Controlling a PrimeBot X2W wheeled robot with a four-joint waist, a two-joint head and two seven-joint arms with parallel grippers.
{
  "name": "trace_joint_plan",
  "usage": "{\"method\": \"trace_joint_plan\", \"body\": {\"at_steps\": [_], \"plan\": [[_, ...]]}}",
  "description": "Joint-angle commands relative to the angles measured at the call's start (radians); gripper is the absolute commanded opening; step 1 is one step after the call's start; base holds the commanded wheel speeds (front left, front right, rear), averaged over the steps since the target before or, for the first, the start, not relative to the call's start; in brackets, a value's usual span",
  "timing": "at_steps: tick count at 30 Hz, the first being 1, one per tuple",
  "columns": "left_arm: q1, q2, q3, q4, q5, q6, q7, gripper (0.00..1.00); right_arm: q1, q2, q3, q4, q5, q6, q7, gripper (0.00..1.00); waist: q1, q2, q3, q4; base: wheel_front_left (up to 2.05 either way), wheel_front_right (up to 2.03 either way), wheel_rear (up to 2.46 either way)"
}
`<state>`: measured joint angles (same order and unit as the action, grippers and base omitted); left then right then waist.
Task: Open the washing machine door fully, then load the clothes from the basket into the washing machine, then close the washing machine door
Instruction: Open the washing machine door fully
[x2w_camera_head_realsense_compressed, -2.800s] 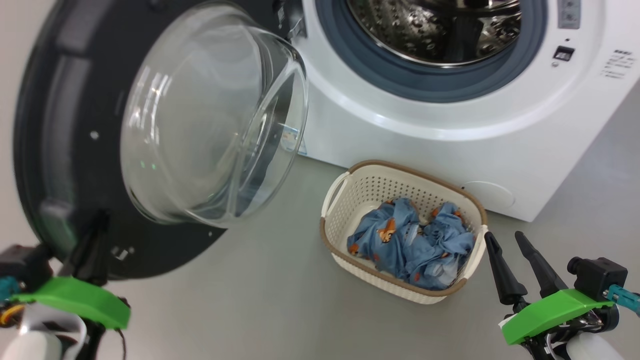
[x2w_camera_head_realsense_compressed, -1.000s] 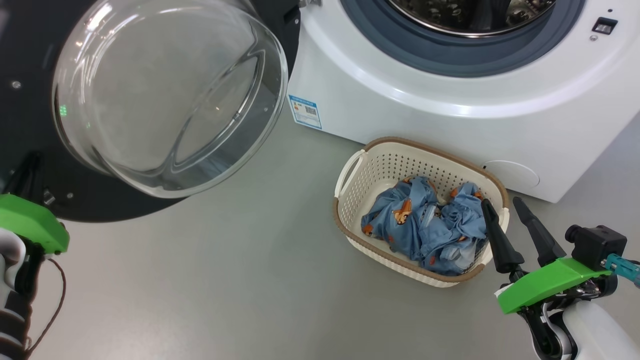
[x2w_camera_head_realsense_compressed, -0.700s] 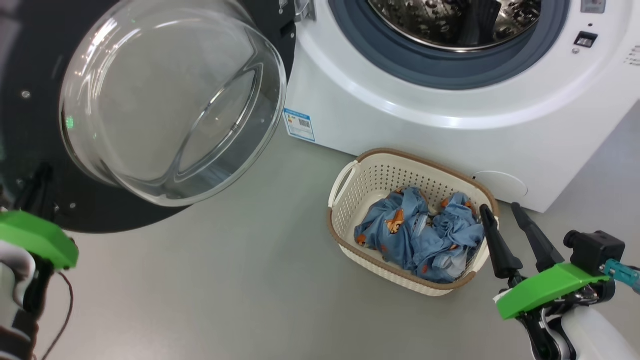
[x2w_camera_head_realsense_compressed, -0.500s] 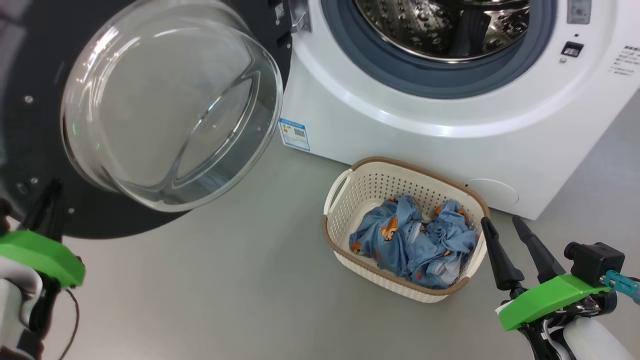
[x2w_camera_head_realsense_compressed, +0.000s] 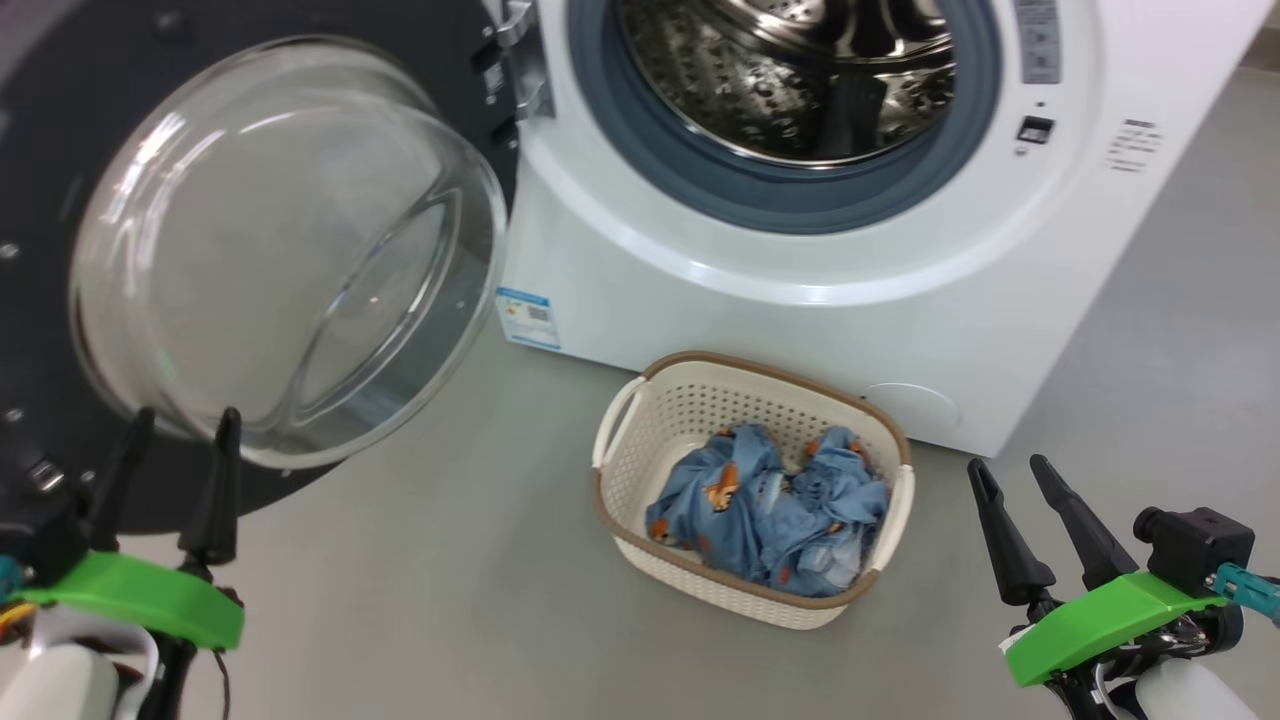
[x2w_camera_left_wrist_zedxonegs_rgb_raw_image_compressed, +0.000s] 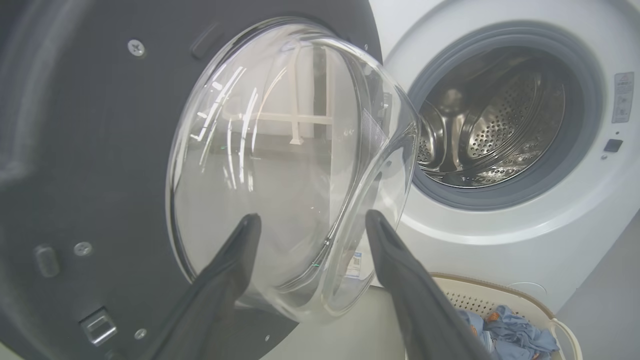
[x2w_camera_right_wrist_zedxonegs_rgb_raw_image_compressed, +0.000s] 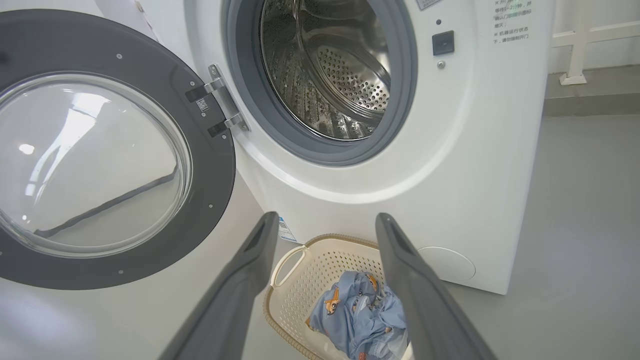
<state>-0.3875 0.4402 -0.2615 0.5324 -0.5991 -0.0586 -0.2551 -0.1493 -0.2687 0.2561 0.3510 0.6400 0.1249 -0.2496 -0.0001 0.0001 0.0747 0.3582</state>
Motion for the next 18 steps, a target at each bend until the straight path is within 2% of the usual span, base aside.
{"method": "trace_joint_plan", "body": {"at_steps": [1, 9, 18], "plan": [[0.004, 0.035, 0.045, -0.057, -0.015, 0.015, -0.007, 1.00, 0.010, -0.020, 0.021, -0.027, 0.011, 0.006, -0.012, 1.00, 0.0002, -0.0001, -0.024, -0.039, 0.00, 0.00, 0.00], [0.115, 0.016, 0.053, -0.205, -0.033, 0.063, -0.006, 1.00, 0.013, -0.036, 0.036, -0.049, 0.002, 0.006, -0.012, 1.00, 0.0002, -0.0001, -0.049, -0.134, 0.00, 0.00, 0.00], [0.187, -0.007, 0.046, -0.286, -0.041, 0.094, -0.006, 1.00, 0.012, -0.051, 0.047, -0.070, -0.007, 0.006, -0.012, 1.00, 0.0002, -0.0001, -0.070, -0.242, 0.00, 0.00, 0.00]]}}
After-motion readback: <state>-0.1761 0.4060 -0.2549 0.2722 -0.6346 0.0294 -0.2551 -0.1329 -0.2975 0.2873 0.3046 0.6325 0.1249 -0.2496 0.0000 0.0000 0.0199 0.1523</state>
